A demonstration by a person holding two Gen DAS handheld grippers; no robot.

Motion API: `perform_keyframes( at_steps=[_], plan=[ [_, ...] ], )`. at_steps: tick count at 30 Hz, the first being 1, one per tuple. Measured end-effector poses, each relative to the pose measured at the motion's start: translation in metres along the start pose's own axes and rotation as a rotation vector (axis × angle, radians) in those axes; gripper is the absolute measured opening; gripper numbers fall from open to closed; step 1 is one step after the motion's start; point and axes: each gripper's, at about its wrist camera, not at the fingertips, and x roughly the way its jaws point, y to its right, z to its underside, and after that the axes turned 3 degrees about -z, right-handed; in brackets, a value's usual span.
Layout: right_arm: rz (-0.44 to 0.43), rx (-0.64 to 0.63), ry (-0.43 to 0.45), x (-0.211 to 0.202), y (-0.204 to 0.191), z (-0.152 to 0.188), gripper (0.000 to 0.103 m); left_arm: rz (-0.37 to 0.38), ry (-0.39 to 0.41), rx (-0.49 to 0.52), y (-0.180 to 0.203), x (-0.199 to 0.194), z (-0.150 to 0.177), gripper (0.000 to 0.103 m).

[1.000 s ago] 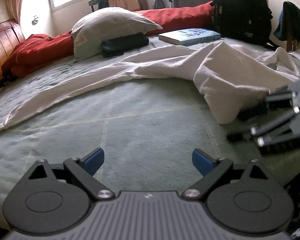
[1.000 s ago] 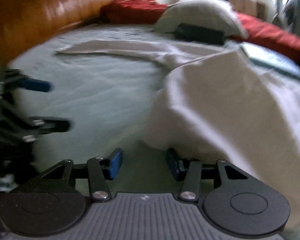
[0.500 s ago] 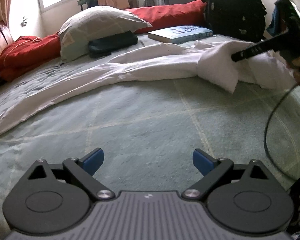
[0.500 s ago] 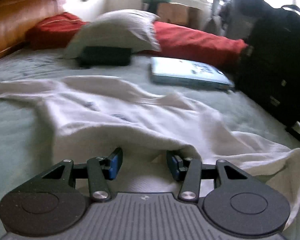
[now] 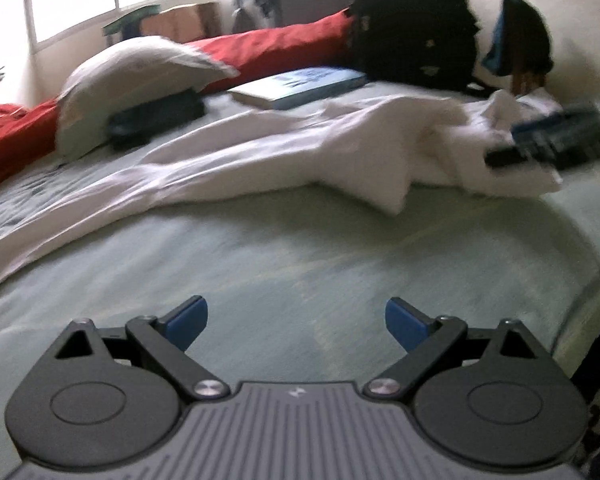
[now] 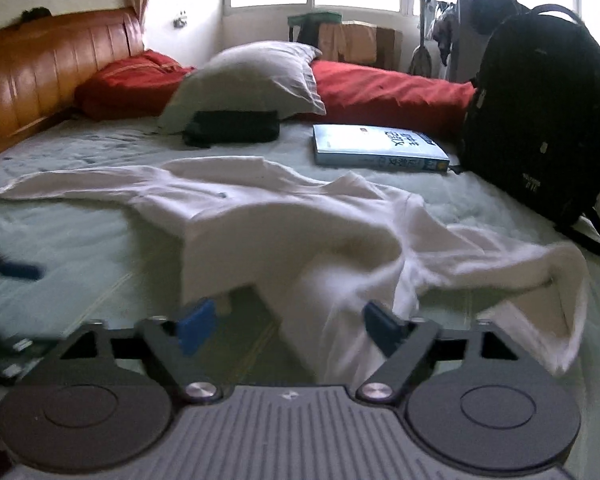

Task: Fold clothes
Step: 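Grasp the sweatshirt fabric with the left gripper while the right gripper grasps another part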

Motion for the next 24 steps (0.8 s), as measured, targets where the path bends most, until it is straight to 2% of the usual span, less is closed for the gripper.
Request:
perform_keyframes(
  at_steps=[2,5,7,12,17,19,21,23,24],
  plan=[
    [0.012,-0.004,-0.012,-0.008,-0.007,0.018,0.091,0.026,0.036,0.042,0.015,0.007,-0.003,0.096],
    [0.038,0.006,-0.033,-0.015,-0.01,0.039,0.091,0.072,0.099,0.163,0.043,0.016,-0.002,0.096],
    [0.023,0.067,-0.028,-0.019,-0.004,0.05,0.091,0.083,0.086,0.18,0.055,0.027,-0.004,0.096],
    [-0.02,0.197,0.003,-0.024,0.013,0.07,0.092,0.08,0.065,0.008,0.057,0.055,-0.013,0.103],
    [-0.046,0.229,-0.011,-0.02,0.023,0.084,0.092,0.021,0.062,-0.035,0.059,0.07,-0.031,0.102],
    [-0.064,0.242,-0.002,-0.021,0.027,0.087,0.092,-0.012,0.068,-0.047,0.059,0.075,-0.037,0.094],
    [-0.077,0.251,0.007,-0.023,0.03,0.088,0.092,-0.038,0.073,-0.043,0.06,0.08,-0.043,0.071],
    [-0.08,0.256,0.012,-0.023,0.031,0.089,0.092,-0.062,0.076,-0.05,0.059,0.084,-0.047,0.059],
    [-0.081,0.259,0.014,-0.024,0.032,0.089,0.092,-0.066,0.074,-0.059,0.058,0.085,-0.048,0.049]
  ],
)
